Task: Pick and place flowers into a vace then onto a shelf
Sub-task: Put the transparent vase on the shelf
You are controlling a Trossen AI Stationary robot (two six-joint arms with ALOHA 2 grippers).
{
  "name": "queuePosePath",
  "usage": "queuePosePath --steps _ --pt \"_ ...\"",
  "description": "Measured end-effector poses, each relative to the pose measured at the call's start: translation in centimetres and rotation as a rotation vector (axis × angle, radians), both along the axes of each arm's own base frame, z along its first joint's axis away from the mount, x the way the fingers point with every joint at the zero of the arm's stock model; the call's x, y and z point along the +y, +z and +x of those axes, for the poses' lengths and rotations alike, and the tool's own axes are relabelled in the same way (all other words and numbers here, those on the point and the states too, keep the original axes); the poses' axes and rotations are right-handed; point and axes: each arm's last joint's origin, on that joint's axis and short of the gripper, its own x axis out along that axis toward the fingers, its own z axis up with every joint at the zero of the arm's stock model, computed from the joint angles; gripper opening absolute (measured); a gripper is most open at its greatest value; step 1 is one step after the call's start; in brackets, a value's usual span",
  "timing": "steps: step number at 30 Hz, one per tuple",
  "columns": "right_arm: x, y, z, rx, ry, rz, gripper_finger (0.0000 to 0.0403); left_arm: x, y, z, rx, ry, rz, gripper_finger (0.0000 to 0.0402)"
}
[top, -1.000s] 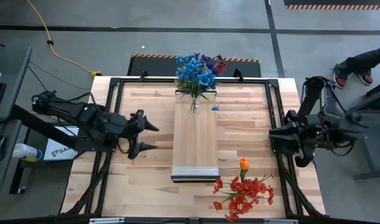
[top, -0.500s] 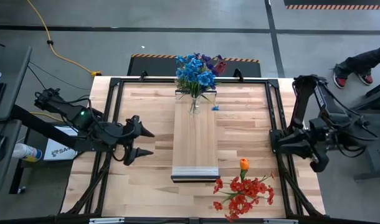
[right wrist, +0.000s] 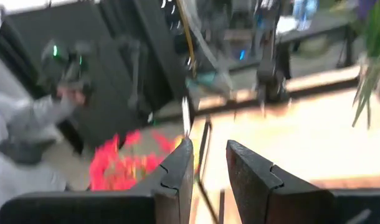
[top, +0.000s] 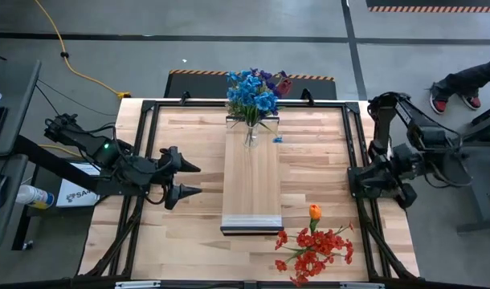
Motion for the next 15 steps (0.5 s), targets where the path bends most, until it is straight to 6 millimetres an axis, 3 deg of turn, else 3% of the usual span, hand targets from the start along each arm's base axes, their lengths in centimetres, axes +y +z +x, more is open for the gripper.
queuePosePath --steps 7,15 --pt "-0.9 -2.6 -0.1 0.28 0.131 -0.026 0.0087 -0.1 0.5 0.2 -0.052 0.009 -0.032 0.0374" --pt "-1.9 -4.3 -0.2 0.664 0.119 0.022 0.0087 -0.3 1.0 0.6 -0.115 0.029 -0.071 0.0375"
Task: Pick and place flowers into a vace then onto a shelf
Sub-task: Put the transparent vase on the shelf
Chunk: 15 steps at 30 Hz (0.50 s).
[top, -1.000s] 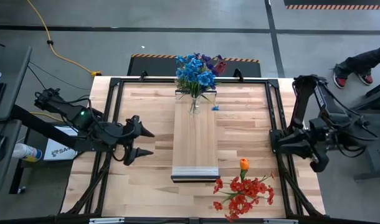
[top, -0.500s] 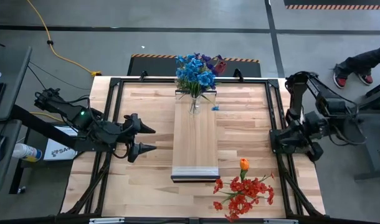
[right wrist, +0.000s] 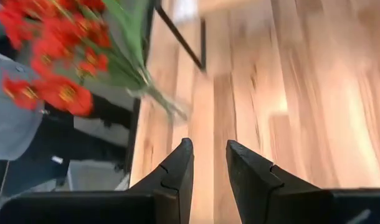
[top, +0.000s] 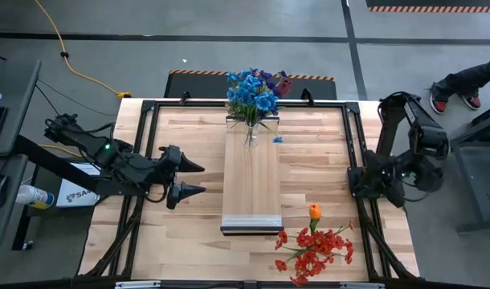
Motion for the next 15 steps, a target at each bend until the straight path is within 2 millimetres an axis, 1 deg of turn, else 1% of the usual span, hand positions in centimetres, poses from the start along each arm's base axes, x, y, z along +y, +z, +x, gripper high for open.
queuePosePath --steps 3,7,11,15 --pt "0.2 -0.6 0.0 0.085 -0.007 0.007 0.0087 0.0 0.2 0.0 -0.017 0.005 -0.007 0.0372" --pt "1.2 -2.0 0.3 0.159 -0.029 0.004 0.0087 0.0 0.2 0.0 -0.016 0.01 -0.004 0.0372" --pt "3.0 -4.1 0.8 0.203 -0.034 0.04 0.0087 0.0 0.2 0.0 -0.016 0.011 -0.006 0.0372" --pt "5.2 -6.4 1.6 0.208 -0.049 0.131 0.0087 0.0 0.2 0.0 -0.017 0.013 -0.011 0.0371"
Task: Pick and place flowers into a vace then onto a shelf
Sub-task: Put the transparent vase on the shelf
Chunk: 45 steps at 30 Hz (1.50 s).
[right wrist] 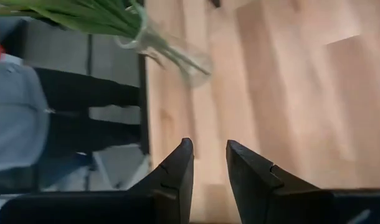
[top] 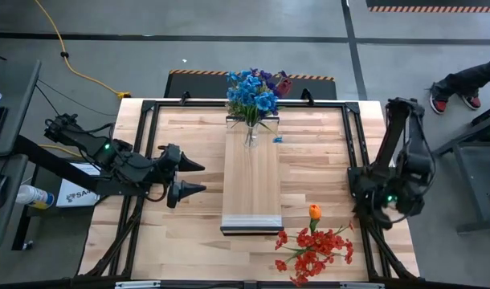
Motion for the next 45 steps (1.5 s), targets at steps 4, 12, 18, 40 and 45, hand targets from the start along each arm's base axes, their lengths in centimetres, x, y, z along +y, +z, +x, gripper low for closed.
queuePosePath --steps 4,12,18,40,45 --pt "2.0 -2.3 0.9 -0.036 -0.017 0.114 0.0087 0.0 0.0 0.0 0.0 0.0 0.0 0.037" --pt "4.2 -4.9 2.4 -0.039 -0.074 0.279 0.0087 0.0 0.0 0.0 0.004 -0.001 0.002 0.0369" --pt "5.4 -5.6 3.5 -0.01 -0.101 0.332 0.0087 -0.1 -0.1 0.0 0.018 -0.043 0.009 0.0369" --pt "5.8 -8.6 5.4 0.026 -0.219 0.125 0.009 -0.2 -0.4 -0.1 0.05 -0.099 0.021 0.0369" --pt "4.8 -8.9 5.2 0.052 -0.264 0.043 0.0102 -0.3 -0.4 -0.2 0.055 -0.119 0.005 0.0369"
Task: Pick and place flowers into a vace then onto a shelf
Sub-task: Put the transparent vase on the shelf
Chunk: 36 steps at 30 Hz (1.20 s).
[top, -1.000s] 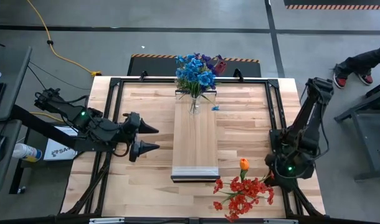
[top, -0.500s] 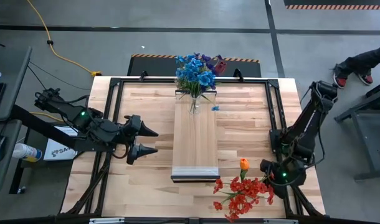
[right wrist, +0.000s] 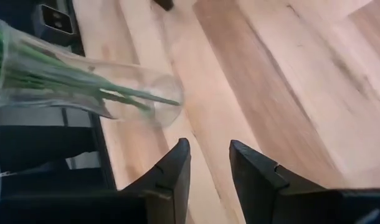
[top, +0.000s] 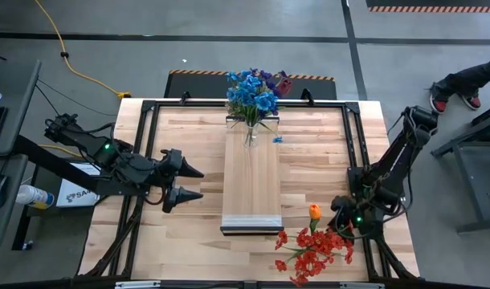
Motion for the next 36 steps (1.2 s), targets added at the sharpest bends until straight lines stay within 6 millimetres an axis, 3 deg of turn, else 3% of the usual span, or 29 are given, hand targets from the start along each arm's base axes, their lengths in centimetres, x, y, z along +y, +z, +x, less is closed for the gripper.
queuePosePath --steps 11,20,26,36 --pt "-1.1 2.4 -1.2 -0.145 0.054 0.051 0.0106 0.0 0.0 0.0 0.005 -0.009 -0.023 0.0369" --pt "-0.4 2.6 -3.2 -0.122 0.149 0.101 0.0108 -0.1 0.0 0.0 0.007 -0.018 -0.026 0.0369" --pt "0.8 1.8 -4.0 -0.032 0.19 0.136 0.0108 -0.1 0.0 0.0 0.007 -0.017 -0.028 0.0369" --pt "4.7 -0.7 -3.1 -0.021 0.202 0.169 0.0108 -0.1 0.0 0.0 0.007 -0.016 -0.028 0.0369"
